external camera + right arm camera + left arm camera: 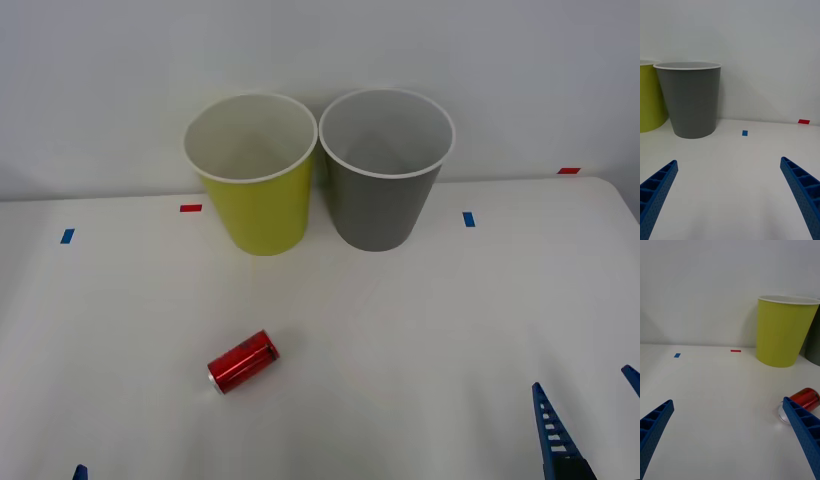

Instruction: Put cans in the gray bin and PET bottles in the light green bin.

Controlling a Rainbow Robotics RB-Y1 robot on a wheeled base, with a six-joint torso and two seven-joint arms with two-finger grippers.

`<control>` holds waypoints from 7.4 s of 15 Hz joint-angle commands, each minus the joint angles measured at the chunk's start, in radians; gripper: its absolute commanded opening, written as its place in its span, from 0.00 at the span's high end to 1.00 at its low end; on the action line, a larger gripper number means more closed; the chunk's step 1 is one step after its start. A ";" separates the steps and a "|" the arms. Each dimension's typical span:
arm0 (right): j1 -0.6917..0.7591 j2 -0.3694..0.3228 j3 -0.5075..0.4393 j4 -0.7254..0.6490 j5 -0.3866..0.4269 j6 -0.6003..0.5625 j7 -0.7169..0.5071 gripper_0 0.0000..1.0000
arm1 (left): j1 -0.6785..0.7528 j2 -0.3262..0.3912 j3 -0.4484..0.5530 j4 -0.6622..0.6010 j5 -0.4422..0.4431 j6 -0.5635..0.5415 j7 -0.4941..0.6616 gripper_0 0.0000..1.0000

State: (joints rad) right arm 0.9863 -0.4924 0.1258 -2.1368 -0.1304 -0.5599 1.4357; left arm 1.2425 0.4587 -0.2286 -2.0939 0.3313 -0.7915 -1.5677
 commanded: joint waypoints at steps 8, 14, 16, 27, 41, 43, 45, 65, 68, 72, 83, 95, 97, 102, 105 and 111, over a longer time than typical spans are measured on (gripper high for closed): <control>0.000 0.000 0.000 0.000 0.000 0.000 0.000 0.05 | 0.000 0.000 0.000 0.000 0.000 0.000 0.000 0.00; 0.000 0.000 0.000 0.000 0.000 0.000 0.000 0.05 | 0.000 0.000 0.000 0.000 0.000 0.000 0.000 0.00; 0.000 0.000 0.000 0.000 0.000 0.000 0.000 0.05 | -0.040 -0.003 -0.003 0.049 -0.002 0.020 -0.003 0.00; 0.000 0.000 0.000 0.000 0.000 0.000 0.000 0.05 | -0.210 0.339 0.006 0.049 -0.029 0.172 -0.031 0.00; 0.000 0.000 0.000 0.000 0.000 0.000 0.000 0.05 | -0.456 0.503 0.008 -0.333 -0.078 1.020 -0.052 0.00; 0.000 0.000 0.000 0.000 0.000 0.000 0.000 0.06 | -0.512 0.514 0.006 -0.376 -0.077 1.154 -0.055 0.00; 0.000 0.000 0.000 0.000 0.000 0.000 0.000 0.05 | -0.574 0.520 0.006 -0.416 -0.075 1.273 -0.058 0.00; 0.000 0.000 0.000 0.000 0.000 0.000 0.000 0.05 | -1.141 0.385 -0.144 -0.385 0.207 1.945 -0.155 0.00; 0.000 0.000 0.000 0.000 0.000 0.000 0.000 0.06 | -1.190 0.385 -0.166 -0.354 0.233 1.948 -0.067 0.00; 0.000 0.000 0.000 0.000 0.000 0.000 0.000 0.06 | -1.325 0.377 -0.249 -0.354 0.233 2.083 0.087 0.00; 0.000 0.000 0.000 0.000 0.000 0.000 0.000 0.05 | -1.514 0.212 -0.385 -0.199 0.170 2.252 0.121 0.00; 0.000 0.000 0.000 0.000 0.000 0.000 0.000 0.05 | -1.600 0.098 -0.385 -0.023 0.146 2.402 0.078 0.00; 0.000 0.000 0.000 0.000 0.000 0.000 0.000 0.05 | -1.603 0.080 -0.384 0.002 0.144 2.402 0.078 0.00; 0.000 0.000 0.000 0.000 0.000 0.000 0.000 0.05 | -1.615 0.052 -0.384 0.066 0.143 2.431 0.071 0.00; 0.000 0.000 0.000 0.000 0.000 0.000 0.000 0.06 | -1.618 0.044 -0.384 0.103 0.118 2.430 0.066 0.00; 0.000 0.000 0.000 0.000 0.000 0.000 0.000 0.05 | -1.618 0.023 -0.379 0.130 0.115 2.431 0.066 0.00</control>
State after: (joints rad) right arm 0.9864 -0.4924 0.1258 -2.1368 -0.1304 -0.5599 1.4358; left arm -0.3759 0.4848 -0.6078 -1.9651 0.4475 1.6389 -1.5010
